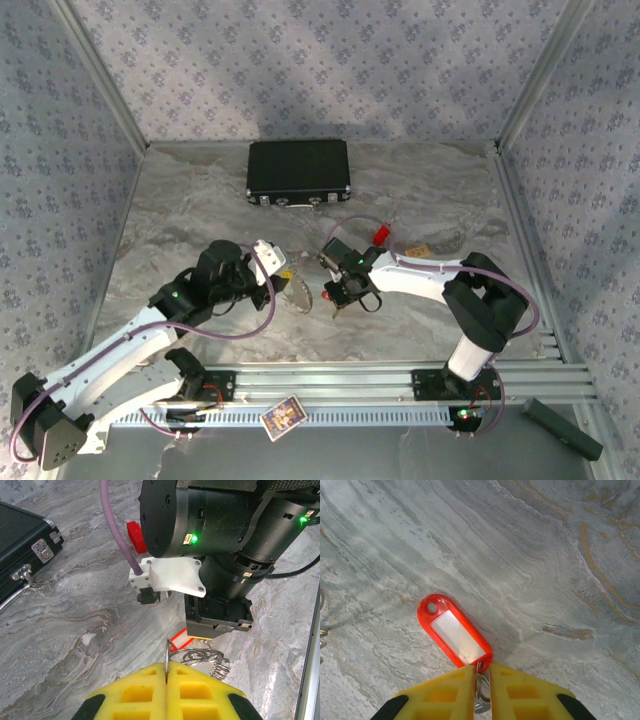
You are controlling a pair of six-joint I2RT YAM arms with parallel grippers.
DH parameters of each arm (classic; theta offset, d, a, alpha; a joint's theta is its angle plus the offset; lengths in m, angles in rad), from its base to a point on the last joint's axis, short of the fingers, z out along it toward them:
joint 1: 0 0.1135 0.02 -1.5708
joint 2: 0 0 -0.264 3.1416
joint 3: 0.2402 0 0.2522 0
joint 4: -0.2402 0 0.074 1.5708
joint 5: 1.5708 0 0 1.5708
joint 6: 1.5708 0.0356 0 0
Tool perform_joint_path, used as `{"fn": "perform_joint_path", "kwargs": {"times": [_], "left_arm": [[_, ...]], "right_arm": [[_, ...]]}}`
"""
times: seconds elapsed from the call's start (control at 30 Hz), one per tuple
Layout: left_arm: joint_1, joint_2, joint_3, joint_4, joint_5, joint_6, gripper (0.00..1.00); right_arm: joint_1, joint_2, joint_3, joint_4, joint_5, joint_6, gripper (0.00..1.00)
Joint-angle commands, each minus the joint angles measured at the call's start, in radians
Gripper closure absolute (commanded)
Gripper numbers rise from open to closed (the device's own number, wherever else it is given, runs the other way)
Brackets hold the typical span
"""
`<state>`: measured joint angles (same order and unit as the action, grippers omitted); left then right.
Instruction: Put the keys on the keyring
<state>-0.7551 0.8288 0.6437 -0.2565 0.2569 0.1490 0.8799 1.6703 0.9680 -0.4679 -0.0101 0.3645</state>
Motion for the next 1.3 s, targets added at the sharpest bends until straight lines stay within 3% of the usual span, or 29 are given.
{"fn": "perform_joint_path", "kwargs": {"times": [0.0,0.3,0.73,1.27], "left_arm": [[-0.006,0.0,-0.001,0.053,0.002,-0.001,1.0],[-0.007,0.001,0.001,0.053,0.002,0.001,1.0],[-0.006,0.004,0.002,0.054,0.001,0.003,1.0],[-0.006,0.002,0.001,0.066,-0.007,0.002,1.0]], "right_arm": [[0.008,0.017,0.025,-0.029,0.016,-0.012,0.85],[0.011,0.024,0.031,-0.044,0.018,-0.013,0.85],[0.02,0.016,0.037,-0.053,0.037,-0.013,1.0],[0.024,-0.008,0.004,-0.021,0.038,-0.01,1.0]]}}
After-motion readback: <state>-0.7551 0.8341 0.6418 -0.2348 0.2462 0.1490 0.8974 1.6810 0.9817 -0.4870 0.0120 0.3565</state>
